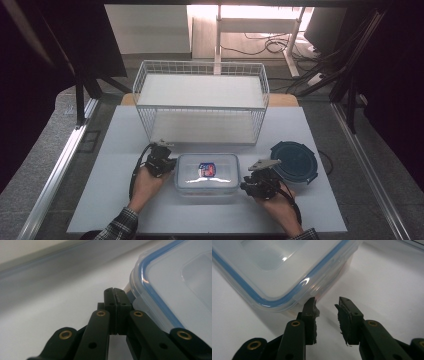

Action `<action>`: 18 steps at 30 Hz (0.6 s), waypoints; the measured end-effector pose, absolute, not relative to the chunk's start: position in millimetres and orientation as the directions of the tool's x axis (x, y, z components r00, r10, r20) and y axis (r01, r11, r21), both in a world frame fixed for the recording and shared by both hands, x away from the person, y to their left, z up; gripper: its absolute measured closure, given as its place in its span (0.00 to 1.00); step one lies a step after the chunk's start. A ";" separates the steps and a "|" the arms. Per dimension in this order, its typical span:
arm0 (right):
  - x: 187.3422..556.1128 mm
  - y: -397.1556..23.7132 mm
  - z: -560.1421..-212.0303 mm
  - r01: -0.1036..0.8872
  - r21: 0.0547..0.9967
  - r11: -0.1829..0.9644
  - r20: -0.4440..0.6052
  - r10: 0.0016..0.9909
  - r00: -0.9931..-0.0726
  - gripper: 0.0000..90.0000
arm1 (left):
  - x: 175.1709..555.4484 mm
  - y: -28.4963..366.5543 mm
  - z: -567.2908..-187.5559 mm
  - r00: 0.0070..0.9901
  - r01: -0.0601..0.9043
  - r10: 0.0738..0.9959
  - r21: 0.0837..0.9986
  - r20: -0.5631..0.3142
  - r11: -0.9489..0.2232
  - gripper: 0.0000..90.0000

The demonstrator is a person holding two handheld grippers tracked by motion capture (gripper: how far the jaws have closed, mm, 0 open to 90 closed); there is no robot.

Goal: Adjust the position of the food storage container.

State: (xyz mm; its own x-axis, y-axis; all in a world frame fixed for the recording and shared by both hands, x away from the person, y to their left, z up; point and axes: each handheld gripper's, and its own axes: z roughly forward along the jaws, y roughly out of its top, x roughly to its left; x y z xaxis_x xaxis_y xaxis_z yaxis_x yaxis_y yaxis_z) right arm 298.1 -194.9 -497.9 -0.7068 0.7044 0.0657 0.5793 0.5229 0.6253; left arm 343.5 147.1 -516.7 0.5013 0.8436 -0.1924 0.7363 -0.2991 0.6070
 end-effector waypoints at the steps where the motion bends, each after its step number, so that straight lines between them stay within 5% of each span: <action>1: 297.4 -195.2 -497.7 0.579 0.625 0.524 0.065 0.704 -0.707 0.75 | 345.2 146.3 -517.3 0.497 0.737 0.845 0.609 -0.195 -0.293 1.00; 8: 293.2 -199.2 -493.8 0.570 0.637 0.519 0.050 0.710 -0.703 0.69 | 327.0 169.6 -512.8 0.503 0.716 0.837 0.647 -0.215 -0.263 0.87; 15: 285.0 -213.0 -491.0 0.529 0.682 0.504 0.056 0.686 -0.726 0.45 | 281.0 193.0 -512.4 0.594 0.603 0.787 0.740 -0.168 -0.297 0.33; 18: 280.4 -214.0 -492.8 0.490 0.710 0.506 0.048 0.659 -0.750 0.29 | 266.6 198.0 -516.8 0.621 0.568 0.774 0.753 -0.127 -0.332 0.21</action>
State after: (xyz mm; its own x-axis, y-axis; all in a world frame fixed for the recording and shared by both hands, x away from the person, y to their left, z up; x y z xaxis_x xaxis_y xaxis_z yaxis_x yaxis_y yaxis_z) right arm 280.4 -214.0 -492.8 -0.7505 0.6591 0.0483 0.4903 0.5062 0.7095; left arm 266.6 198.0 -516.8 0.6206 0.7738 -0.1271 0.5684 -0.3322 0.7528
